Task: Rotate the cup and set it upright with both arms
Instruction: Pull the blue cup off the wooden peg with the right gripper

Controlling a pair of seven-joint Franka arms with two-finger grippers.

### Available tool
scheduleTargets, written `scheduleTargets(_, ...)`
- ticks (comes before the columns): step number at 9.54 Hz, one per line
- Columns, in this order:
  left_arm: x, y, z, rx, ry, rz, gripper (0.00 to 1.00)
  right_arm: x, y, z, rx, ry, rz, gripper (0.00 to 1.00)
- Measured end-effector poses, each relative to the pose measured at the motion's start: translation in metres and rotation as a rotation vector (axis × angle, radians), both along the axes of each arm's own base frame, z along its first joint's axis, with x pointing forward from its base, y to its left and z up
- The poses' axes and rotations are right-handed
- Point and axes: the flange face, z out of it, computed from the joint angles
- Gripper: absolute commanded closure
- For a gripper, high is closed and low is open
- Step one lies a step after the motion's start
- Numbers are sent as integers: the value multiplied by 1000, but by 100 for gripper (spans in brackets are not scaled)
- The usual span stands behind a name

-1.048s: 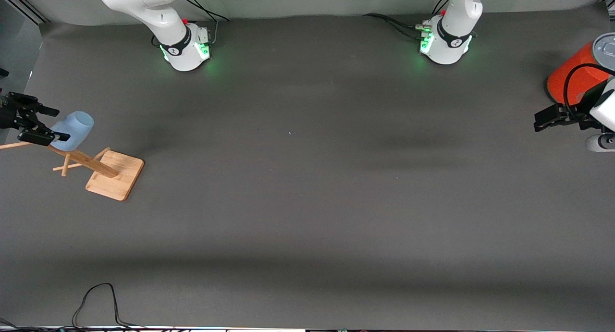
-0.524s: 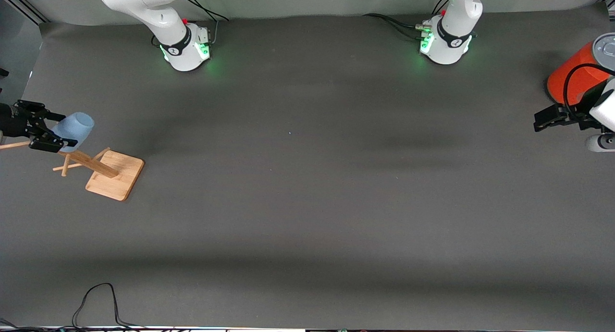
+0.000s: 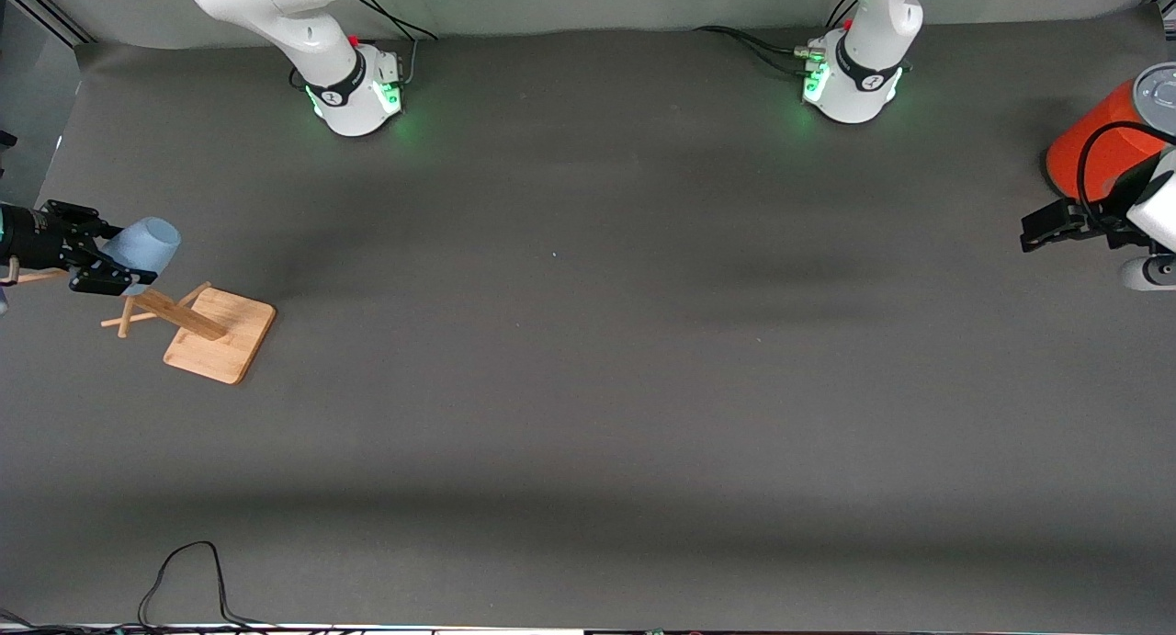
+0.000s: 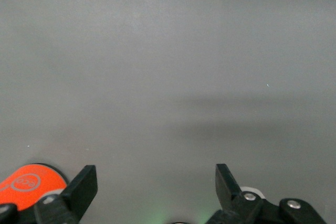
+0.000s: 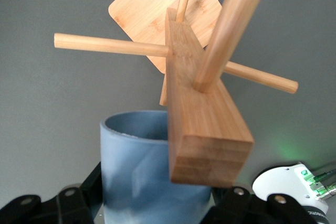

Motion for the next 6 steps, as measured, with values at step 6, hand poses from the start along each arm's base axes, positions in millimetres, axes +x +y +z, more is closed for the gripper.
scheduleTargets(6, 0, 0, 0, 0, 0, 0, 0, -3, 8, 61, 39, -7, 31, 53)
